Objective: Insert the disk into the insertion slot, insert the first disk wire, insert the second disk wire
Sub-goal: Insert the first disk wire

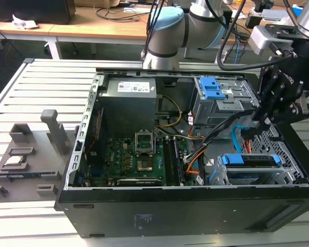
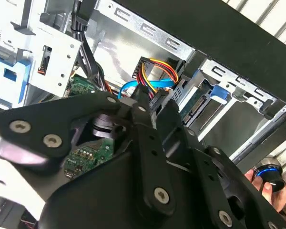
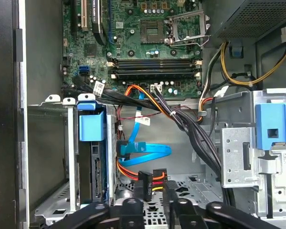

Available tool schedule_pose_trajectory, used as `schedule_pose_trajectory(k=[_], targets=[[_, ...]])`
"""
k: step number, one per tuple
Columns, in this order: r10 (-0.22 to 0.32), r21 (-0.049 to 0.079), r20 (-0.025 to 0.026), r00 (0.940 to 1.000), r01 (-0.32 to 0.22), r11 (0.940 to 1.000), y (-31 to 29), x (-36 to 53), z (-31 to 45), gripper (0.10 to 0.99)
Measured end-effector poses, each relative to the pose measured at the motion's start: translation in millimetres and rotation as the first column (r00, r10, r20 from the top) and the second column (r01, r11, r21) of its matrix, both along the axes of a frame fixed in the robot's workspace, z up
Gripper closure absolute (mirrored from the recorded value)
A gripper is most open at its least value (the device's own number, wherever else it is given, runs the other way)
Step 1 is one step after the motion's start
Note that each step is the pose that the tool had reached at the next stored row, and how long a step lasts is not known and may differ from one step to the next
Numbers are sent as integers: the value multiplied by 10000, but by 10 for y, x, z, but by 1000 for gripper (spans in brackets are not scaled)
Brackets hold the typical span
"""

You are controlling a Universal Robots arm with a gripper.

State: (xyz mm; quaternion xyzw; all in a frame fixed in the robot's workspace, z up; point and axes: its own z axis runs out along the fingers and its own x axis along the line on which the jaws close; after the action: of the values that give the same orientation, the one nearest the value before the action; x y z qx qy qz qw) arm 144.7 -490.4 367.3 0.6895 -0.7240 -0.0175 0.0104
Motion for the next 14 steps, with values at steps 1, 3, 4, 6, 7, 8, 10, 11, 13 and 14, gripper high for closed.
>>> schedule_pose_trajectory(k=[1, 3, 4, 6, 7, 8, 10, 11, 13, 14], targets=[[0, 0, 0, 10000, 0, 10000, 0, 0, 0, 725], [1, -57, 0, 10000, -1, 10000, 0, -4, -19, 725], [-1, -147, 0, 10000, 1, 9999, 0, -18, -65, 725], [1, -292, 0, 10000, -1, 9996, -1, -26, -88, 725], [0, -335, 0, 10000, 0, 9994, -2, -27, -94, 725], [1, -379, 0, 10000, -1, 9993, -3, -27, -103, 725], [0, -404, 0, 10000, 0, 9992, -6, -28, -134, 725], [0, -406, 0, 10000, 0, 9992, -8, -28, -146, 725], [0, -408, 0, 10000, 0, 9992, -11, -28, -151, 725], [0, -405, 0, 10000, 0, 9992, -11, -28, -152, 725]])
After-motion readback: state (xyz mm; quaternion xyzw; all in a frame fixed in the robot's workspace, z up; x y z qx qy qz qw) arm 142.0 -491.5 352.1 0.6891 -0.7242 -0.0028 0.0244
